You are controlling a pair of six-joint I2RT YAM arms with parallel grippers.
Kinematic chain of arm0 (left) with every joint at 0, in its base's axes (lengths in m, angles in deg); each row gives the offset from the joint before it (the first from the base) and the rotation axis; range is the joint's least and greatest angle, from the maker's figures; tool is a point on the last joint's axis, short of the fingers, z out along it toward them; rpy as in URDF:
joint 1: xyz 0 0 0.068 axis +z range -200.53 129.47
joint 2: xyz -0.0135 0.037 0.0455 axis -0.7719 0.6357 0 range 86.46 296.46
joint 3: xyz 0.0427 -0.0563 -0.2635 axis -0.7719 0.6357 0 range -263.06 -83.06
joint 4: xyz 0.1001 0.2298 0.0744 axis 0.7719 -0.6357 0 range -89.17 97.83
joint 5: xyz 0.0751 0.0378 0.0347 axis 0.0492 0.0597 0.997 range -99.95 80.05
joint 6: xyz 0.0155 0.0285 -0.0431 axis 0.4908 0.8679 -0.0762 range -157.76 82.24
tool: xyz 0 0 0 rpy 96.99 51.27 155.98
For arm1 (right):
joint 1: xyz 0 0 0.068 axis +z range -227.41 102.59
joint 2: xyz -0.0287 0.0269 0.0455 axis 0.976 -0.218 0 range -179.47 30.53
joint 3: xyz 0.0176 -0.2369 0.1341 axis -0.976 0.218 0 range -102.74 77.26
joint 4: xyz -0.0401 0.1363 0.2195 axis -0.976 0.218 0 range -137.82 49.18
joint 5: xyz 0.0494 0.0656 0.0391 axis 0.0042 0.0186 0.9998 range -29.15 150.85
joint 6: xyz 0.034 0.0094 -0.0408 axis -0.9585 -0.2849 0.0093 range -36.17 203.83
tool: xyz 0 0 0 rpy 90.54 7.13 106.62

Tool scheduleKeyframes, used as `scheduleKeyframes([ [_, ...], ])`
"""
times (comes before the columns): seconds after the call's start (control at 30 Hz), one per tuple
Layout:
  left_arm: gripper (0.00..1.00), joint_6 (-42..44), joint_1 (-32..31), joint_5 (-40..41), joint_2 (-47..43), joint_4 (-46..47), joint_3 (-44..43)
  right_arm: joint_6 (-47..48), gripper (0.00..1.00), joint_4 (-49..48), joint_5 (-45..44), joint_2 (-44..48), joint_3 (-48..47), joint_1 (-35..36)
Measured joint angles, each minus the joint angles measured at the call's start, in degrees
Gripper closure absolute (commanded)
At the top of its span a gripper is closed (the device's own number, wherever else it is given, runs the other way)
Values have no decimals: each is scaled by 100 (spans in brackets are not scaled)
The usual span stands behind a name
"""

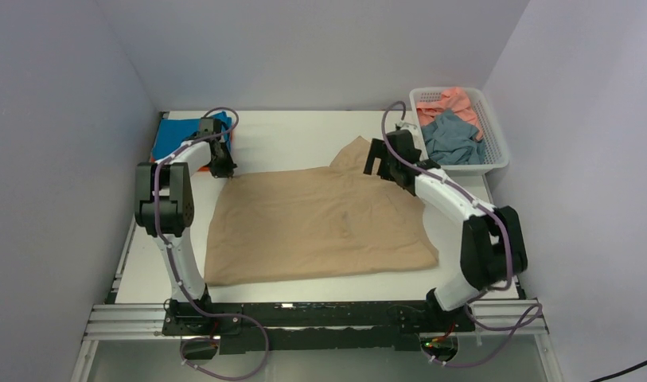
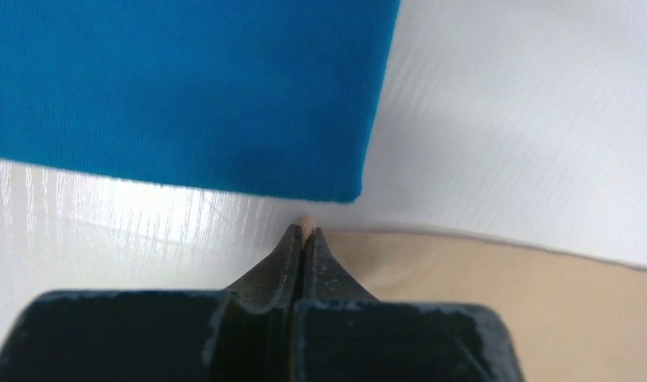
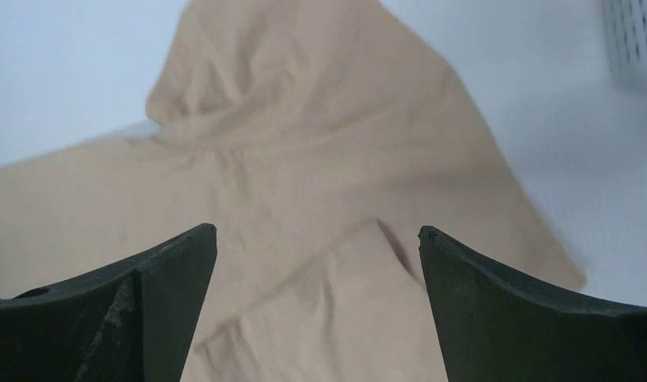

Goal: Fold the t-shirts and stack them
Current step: Grab the side of the flattened tshirt furthest away from the robot with both arms

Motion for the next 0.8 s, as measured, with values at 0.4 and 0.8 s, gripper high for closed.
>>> scheduleKeyframes([
  [0.4, 100, 256, -22, -240, -640, 243, 382, 535, 3, 282, -203, -3460, -3860, -79],
  [0.8, 100, 382, -24, -343, -640, 212, 385, 1694, 12, 586, -55, -5904, -6498, -83],
])
